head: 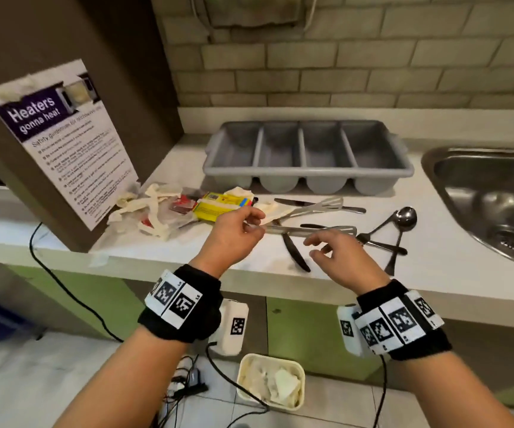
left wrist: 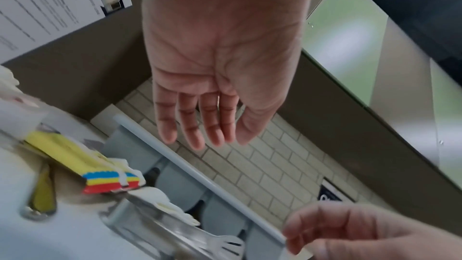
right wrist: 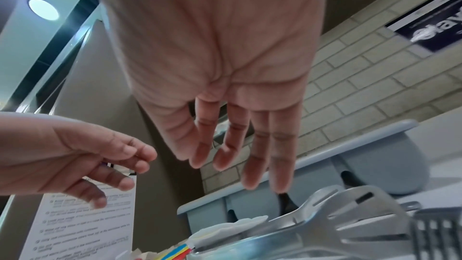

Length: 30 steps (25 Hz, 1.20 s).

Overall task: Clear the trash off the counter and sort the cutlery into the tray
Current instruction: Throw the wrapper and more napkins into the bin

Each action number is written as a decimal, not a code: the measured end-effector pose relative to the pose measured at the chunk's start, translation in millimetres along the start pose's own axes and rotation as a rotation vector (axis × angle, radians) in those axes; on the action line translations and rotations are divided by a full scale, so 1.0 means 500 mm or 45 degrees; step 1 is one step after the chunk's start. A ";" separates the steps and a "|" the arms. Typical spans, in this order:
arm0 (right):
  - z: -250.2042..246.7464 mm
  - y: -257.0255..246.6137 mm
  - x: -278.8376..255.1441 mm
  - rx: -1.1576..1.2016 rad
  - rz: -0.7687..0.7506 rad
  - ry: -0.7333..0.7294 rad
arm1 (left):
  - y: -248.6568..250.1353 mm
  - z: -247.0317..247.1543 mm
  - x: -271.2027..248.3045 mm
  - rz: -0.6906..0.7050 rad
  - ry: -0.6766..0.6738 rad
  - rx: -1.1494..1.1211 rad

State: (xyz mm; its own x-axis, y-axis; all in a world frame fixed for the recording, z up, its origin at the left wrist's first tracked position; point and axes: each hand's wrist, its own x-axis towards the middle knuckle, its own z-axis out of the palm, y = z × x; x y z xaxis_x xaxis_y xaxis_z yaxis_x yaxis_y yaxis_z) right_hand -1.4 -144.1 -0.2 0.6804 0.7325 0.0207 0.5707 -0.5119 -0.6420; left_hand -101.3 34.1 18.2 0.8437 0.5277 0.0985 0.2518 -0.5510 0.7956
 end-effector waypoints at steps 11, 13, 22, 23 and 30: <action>0.104 -0.043 0.242 -0.713 0.073 -0.189 | -0.179 -0.064 0.168 0.001 -0.299 0.980; 0.113 -0.043 0.277 -0.813 0.114 -0.235 | -0.199 -0.066 0.195 0.035 -0.375 1.073; 0.114 -0.055 0.335 -0.898 0.233 -0.371 | -0.228 -0.070 0.262 0.203 -0.452 1.250; 0.112 -0.059 0.338 -0.866 0.238 -0.351 | -0.227 -0.072 0.268 0.208 -0.435 1.209; 0.061 -0.089 0.320 -0.547 0.291 -0.039 | -0.178 -0.133 0.271 0.208 -0.279 1.026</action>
State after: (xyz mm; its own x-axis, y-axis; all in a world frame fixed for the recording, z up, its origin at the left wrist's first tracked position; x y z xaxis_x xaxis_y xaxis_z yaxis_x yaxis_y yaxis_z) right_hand 68.0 9.8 8.3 0.8004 0.5892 -0.1107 0.5505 -0.7955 -0.2532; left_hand -40.9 197.5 0.5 0.9506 0.3104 -0.0088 0.3096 -0.9451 0.1045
